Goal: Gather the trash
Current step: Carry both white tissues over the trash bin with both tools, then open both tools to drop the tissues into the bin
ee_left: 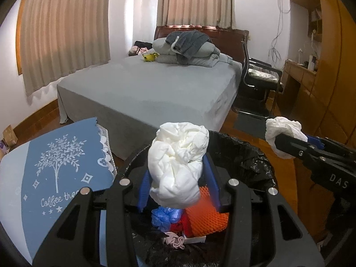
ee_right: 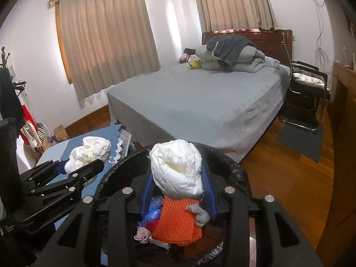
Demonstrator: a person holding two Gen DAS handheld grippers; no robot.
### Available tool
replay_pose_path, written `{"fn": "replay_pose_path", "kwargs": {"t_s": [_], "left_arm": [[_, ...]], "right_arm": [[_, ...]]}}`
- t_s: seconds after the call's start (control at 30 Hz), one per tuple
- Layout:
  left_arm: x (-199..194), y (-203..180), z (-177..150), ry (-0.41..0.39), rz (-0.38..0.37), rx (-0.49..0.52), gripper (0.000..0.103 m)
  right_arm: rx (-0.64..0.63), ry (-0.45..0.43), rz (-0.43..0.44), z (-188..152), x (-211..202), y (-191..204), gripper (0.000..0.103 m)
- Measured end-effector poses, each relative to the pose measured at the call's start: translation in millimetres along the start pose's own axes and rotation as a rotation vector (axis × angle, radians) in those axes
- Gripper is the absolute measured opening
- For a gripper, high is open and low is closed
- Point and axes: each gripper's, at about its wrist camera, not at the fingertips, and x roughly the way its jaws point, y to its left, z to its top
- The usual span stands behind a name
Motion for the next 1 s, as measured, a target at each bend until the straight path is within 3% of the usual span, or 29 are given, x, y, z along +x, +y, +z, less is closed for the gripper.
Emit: {"fn": "replay_pose_path", "kwargs": {"t_s": [0.43,0.57,0.73,0.87,0.93,1.0], "left_arm": [[36,18,-9,0.047,0.021,-0.019,0.043],[45,20,-9,0.06,0.013,-0.025,0.048],[51,26,-8,0.064,0.005,-0.027,0.06],[48,32,-5,0.057,0.017,-0.033,0.067],[42,35,-4,0.047,0.028,-0.037,0.074],[36,38,-1,0.039,0.039,-0.041,0.079]], "right_arm": [[-0.006,0.065,0.02,-6,45,-3,0.041],[-0.005,0.083,0.027,-6,58,-3,0.043],[0.007,0.095,0.015,-6,68,-8,0.061],[0.014,0.086,0.004,-4,65,-9,0.07],[0.015,0.077,-0.006,-3,62,-9,0.083],[0.014,0.064,-0.014,-2,55,-9,0.088]]}}
